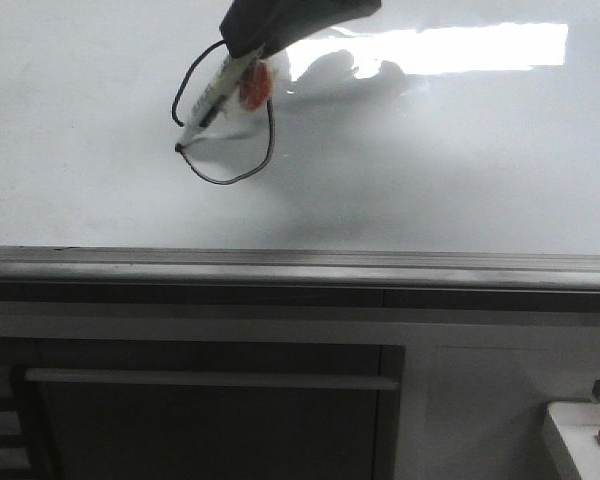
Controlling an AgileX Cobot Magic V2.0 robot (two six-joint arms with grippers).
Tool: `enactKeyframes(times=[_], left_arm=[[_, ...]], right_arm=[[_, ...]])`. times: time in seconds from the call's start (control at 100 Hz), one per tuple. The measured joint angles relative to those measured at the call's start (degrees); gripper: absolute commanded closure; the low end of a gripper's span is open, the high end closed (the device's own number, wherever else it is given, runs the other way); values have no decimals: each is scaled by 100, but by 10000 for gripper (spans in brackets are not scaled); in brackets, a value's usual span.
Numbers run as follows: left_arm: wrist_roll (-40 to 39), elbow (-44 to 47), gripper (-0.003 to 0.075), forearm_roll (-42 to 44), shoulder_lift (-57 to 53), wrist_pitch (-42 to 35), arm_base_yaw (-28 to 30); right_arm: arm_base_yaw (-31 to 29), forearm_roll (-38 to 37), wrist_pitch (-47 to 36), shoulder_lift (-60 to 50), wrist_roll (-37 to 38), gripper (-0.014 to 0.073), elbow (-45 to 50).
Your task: Write number 0 on whiteboard
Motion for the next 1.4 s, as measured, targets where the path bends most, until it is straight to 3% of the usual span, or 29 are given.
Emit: enactKeyframes(times=[0.6, 0.67, 0.85, 0.89, 1.4], left_arm=[[0, 0, 738, 114, 0, 0, 0], [0, 0, 696, 421, 0, 0, 9], [-134, 0, 414, 1535, 108, -43, -80], [-174, 0, 396, 1668, 219, -43, -142], [-137, -596, 406, 1828, 2663, -469, -434]], right_arm=[[0, -304, 151, -231, -45, 659, -310], [61, -318, 404, -385, -67, 659, -310], [316, -455, 1053, -651, -421, 659, -310], [351, -547, 1135, -676, -478, 659, -310], [679, -831, 1646, -688, -503, 659, -310]])
